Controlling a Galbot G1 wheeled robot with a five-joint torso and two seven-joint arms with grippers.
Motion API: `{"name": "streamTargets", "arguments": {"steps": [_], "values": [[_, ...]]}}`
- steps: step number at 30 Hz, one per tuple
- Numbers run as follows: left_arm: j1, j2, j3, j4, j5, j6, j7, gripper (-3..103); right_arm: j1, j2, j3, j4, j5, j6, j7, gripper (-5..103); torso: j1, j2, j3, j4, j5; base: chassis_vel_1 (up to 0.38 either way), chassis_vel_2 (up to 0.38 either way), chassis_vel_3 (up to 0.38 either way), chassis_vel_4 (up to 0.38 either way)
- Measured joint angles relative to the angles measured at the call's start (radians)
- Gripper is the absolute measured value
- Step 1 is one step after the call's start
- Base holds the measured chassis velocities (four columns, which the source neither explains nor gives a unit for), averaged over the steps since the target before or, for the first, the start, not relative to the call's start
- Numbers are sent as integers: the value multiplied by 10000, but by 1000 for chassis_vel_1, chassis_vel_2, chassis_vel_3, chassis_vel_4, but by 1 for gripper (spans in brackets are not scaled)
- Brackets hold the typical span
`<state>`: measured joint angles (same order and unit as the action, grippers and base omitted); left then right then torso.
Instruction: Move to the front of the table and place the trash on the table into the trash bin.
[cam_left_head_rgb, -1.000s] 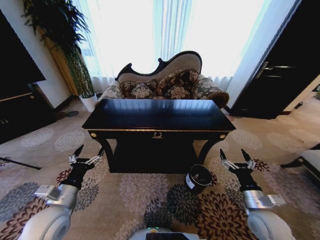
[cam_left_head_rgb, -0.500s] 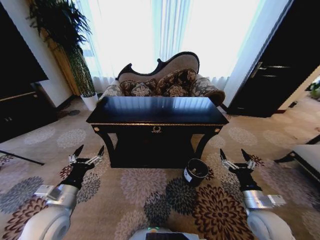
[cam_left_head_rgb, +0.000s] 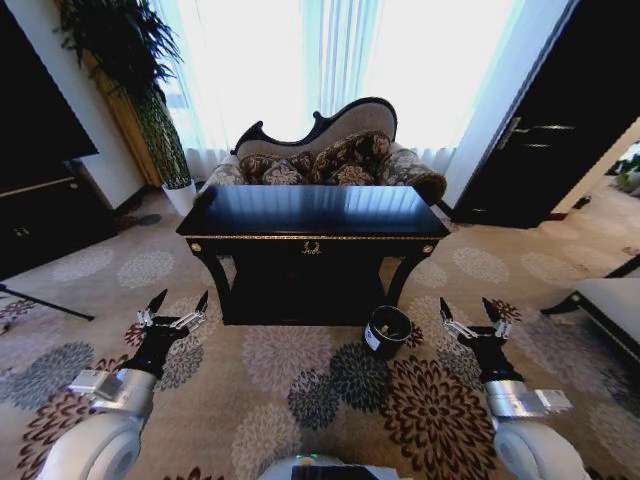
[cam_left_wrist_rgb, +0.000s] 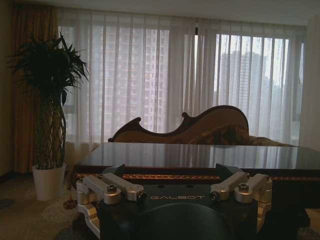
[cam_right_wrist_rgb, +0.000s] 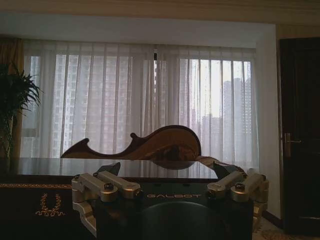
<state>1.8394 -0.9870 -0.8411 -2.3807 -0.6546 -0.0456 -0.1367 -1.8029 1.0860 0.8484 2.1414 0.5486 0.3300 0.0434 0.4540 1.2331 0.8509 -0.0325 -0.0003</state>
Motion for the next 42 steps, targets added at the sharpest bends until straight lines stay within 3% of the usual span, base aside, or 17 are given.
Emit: {"name": "streamTargets", "arguments": {"steps": [42], "values": [[0, 0, 0, 0, 0, 0, 0, 100, 3, 0, 0, 0, 0, 0, 0, 100, 4, -1, 1, 0, 0, 121, -123, -127, 118]]}}
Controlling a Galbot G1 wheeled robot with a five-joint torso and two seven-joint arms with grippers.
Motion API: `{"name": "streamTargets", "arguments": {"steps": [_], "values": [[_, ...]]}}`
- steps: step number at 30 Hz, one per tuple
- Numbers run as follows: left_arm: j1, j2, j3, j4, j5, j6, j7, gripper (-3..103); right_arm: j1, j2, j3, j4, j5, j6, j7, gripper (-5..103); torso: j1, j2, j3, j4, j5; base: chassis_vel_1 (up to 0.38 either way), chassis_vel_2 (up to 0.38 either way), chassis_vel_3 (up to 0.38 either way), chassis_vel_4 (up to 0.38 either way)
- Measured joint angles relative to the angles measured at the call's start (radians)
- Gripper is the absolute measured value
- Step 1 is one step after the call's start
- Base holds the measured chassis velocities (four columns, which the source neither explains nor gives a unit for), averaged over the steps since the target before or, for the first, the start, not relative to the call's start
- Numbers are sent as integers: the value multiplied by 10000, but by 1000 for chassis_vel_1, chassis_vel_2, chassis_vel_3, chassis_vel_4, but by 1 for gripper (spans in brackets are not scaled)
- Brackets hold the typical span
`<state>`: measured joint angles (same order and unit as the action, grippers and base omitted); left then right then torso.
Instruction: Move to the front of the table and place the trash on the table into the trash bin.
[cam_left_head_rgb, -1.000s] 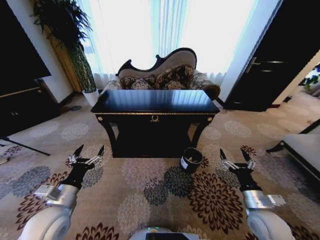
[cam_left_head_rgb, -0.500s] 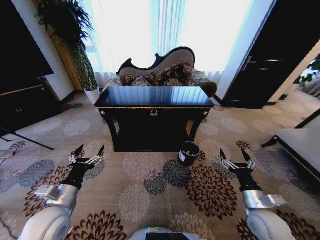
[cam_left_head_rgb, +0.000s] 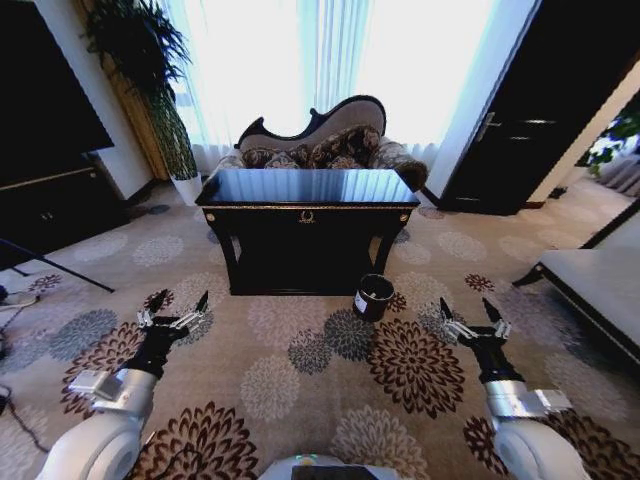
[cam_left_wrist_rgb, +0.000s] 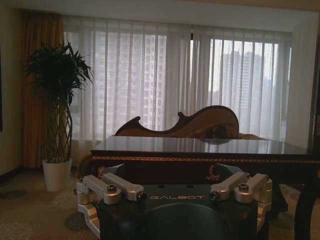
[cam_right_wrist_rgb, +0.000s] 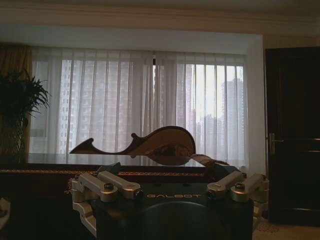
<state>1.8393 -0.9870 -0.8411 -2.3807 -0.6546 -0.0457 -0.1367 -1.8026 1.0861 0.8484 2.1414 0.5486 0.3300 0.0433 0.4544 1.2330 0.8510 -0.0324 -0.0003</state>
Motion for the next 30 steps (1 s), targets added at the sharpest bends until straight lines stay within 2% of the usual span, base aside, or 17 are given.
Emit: {"name": "streamTargets", "arguments": {"steps": [30], "values": [[1, 0, 0, 0, 0, 0, 0, 100, -2, 0, 0, 0, 0, 0, 0, 100, -5, 2, -2, 0, 0, 0, 0, 0, 0]]}}
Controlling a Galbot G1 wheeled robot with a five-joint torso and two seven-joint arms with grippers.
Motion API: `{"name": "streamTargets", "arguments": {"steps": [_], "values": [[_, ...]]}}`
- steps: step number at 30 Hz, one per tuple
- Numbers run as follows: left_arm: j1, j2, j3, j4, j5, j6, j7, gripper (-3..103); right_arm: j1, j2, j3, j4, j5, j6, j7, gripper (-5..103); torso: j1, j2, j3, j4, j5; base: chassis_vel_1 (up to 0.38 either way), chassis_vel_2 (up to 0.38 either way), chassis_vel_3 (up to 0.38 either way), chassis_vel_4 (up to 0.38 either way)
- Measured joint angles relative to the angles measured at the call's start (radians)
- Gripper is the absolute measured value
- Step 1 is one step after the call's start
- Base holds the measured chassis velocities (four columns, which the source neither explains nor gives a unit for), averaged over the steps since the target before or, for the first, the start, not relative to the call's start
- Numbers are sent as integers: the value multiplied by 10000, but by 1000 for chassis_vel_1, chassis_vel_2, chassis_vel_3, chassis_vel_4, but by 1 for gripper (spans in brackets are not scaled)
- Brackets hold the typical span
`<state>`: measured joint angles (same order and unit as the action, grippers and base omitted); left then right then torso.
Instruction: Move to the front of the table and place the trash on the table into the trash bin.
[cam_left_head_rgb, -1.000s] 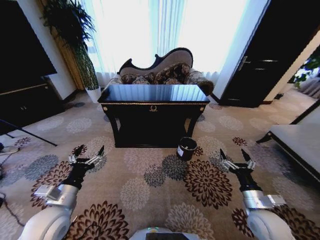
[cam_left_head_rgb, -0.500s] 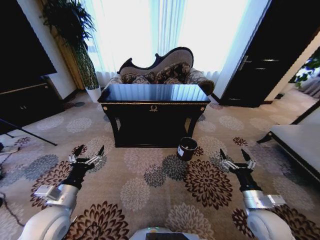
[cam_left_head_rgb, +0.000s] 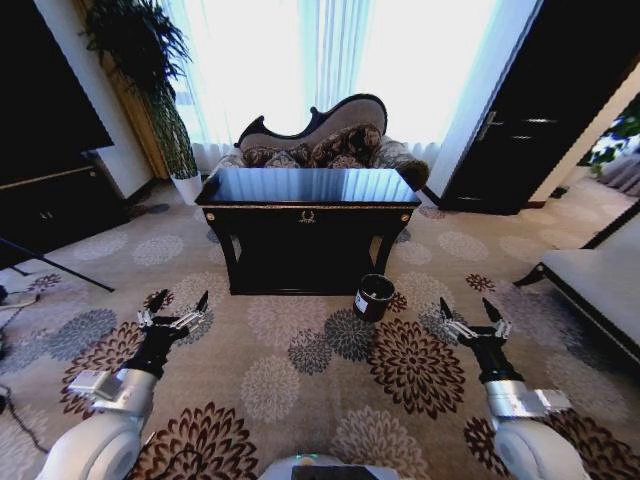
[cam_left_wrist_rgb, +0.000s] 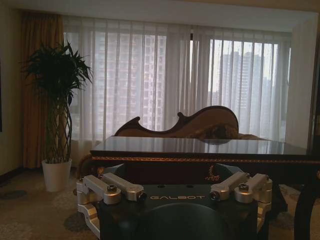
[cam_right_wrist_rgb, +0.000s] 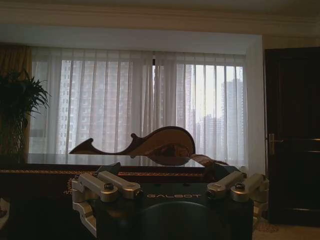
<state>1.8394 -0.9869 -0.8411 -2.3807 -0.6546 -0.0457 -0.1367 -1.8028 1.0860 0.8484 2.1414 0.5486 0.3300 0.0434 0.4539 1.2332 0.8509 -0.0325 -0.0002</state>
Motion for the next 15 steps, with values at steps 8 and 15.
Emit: {"name": "streamTargets", "arguments": {"steps": [8, 15], "values": [[0, 0, 0, 0, 0, 0, 0, 100, 0, 0, 0, 0, 0, 0, 0, 100, 0, 0, 0, 0, 0, 0, 0, 0, 0], [0, 0, 0, 0, 0, 0, 0, 100, 0, 0, 0, 0, 0, 0, 0, 100, 0, 0, 0, 0, 0, 0, 0, 0, 0]]}}
